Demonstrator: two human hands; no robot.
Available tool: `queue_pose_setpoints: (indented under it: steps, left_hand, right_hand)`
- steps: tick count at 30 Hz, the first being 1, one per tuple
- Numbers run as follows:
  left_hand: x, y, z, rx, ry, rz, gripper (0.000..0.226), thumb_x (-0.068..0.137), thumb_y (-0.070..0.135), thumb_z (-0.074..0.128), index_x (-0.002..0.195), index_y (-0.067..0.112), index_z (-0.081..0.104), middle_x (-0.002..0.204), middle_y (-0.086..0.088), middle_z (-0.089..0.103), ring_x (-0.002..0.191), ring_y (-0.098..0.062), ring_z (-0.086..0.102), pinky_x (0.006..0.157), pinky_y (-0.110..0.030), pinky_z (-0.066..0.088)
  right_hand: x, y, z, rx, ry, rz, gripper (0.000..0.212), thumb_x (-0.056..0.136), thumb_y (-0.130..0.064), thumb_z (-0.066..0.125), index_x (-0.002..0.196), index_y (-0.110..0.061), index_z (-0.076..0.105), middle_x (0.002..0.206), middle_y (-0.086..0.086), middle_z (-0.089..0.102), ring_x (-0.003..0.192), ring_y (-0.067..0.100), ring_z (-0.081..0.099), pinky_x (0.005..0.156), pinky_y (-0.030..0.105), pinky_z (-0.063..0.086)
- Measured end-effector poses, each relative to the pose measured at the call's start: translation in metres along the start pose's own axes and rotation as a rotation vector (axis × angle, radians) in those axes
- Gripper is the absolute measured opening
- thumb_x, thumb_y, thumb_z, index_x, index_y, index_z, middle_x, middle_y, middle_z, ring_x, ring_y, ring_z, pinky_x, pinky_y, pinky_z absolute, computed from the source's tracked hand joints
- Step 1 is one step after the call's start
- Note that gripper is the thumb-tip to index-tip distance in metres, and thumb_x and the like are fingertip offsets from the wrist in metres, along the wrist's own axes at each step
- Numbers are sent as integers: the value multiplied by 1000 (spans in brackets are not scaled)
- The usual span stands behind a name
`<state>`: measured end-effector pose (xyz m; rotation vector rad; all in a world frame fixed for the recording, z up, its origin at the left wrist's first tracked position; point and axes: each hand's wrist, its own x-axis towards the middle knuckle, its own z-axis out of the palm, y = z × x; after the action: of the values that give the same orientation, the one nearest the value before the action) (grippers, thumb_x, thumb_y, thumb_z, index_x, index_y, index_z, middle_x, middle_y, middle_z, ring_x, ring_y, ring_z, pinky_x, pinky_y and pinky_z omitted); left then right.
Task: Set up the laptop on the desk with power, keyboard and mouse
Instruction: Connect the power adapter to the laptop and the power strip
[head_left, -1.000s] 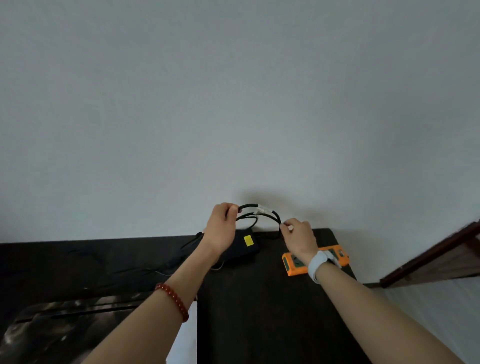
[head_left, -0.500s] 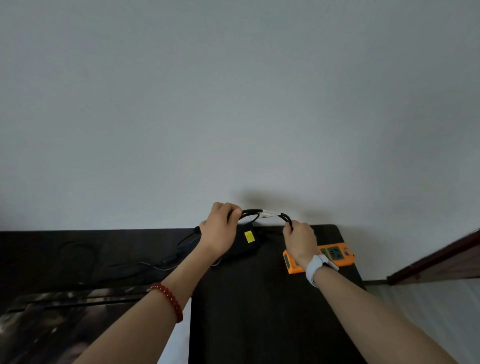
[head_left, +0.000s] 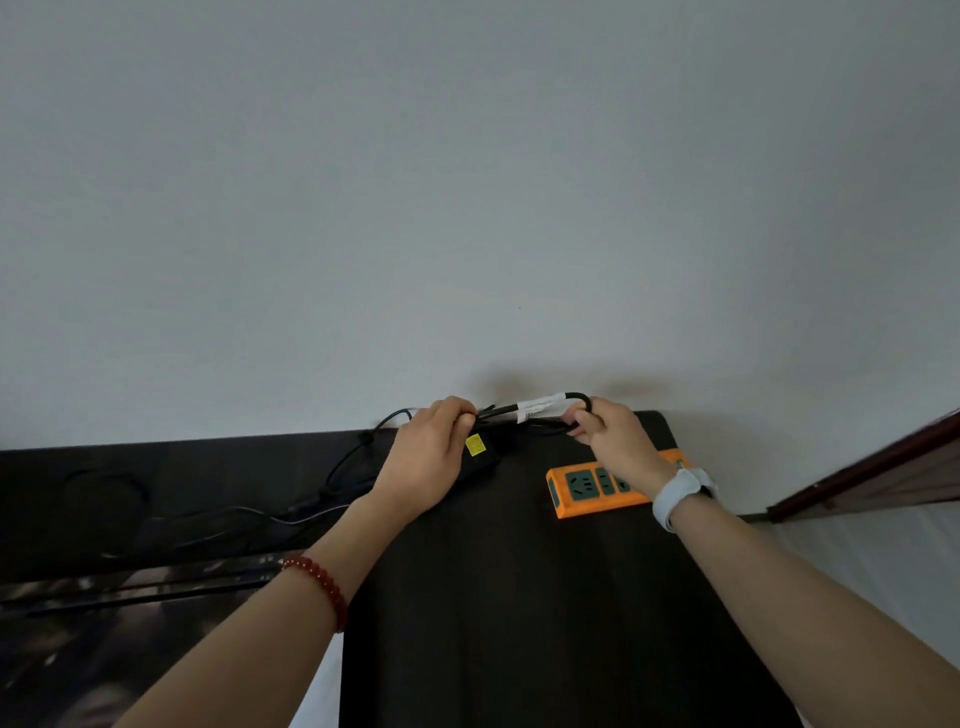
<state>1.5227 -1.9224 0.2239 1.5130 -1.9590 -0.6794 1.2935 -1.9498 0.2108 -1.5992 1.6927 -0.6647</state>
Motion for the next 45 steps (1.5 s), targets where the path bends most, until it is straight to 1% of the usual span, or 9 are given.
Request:
queue_pose_setpoints:
  steps: [5, 13, 18, 21, 24, 32, 36, 41, 45]
  left_hand:
    - [-11, -5, 10, 79, -80, 93, 33, 91, 36, 50, 120, 20, 46, 111, -1, 54, 99, -20, 53, 85, -37, 44]
    - [-12, -22, 7, 27, -65, 64, 65, 84, 14, 61, 134, 39, 28, 125, 3, 36, 84, -23, 58, 80, -34, 48]
    - [-18, -32, 1, -143, -18, 7, 78, 79, 5, 66, 136, 39, 25, 128, 11, 31, 75, -6, 55, 75, -13, 47]
    - [-25, -41, -1, -155, -3, -74, 51, 80, 10, 70, 124, 24, 50, 110, 12, 52, 81, -5, 58, 78, -21, 50]
    - [-32, -43, -3, 12, -72, 118, 18, 81, 10, 68, 99, 11, 70, 88, 1, 66, 85, -17, 61, 79, -31, 51]
    - [-31, -41, 1, 362, -109, 304, 19, 82, 14, 69, 100, 9, 72, 94, -11, 67, 86, -29, 61, 66, -40, 55]
    - [-34, -38, 12, 541, -25, 420, 21, 78, 29, 72, 98, 21, 73, 106, -7, 67, 101, -30, 62, 84, -44, 48]
    - [-44, -25, 32, 537, -110, 516, 39, 94, 43, 38, 119, 25, 61, 126, -4, 59, 120, -22, 53, 104, -50, 35]
    - [-48, -4, 57, 518, -199, 696, 35, 93, 37, 46, 123, 25, 57, 124, -1, 61, 112, -19, 58, 93, -40, 48]
  right_hand:
    - [2, 4, -4, -19, -32, -10, 23, 96, -9, 38, 93, -5, 60, 97, 12, 63, 91, 25, 64, 92, 46, 50]
    - [6, 9, 1, -116, -47, 25, 24, 98, -18, 35, 97, -8, 57, 98, 6, 59, 99, 23, 60, 91, 43, 50]
    - [13, 23, -5, -104, 54, 142, 30, 98, -21, 33, 98, -5, 58, 87, 10, 59, 87, 29, 62, 85, 47, 52]
    - [17, 29, -9, 44, 81, 243, 25, 98, -18, 34, 97, -5, 56, 75, 13, 59, 69, 25, 60, 69, 41, 57]
    - [28, 23, -16, 268, 183, 326, 19, 95, -2, 34, 94, -6, 52, 79, 19, 58, 64, 25, 58, 58, 35, 56]
    - [25, -10, -56, 614, 134, 271, 21, 99, -12, 32, 90, -8, 51, 85, 19, 61, 63, 30, 66, 52, 29, 58]
    - [15, -30, -62, 1033, 72, 364, 21, 98, -7, 33, 89, -6, 52, 70, 17, 69, 58, 26, 69, 50, 25, 55]
    - [10, -32, -74, 1276, 127, 403, 14, 92, -8, 37, 81, -9, 46, 61, 9, 57, 29, 8, 34, 28, 15, 23]
    - [7, -24, -76, 1081, 148, 312, 7, 91, -11, 41, 89, -11, 48, 55, 4, 53, 27, 7, 26, 29, 16, 17]
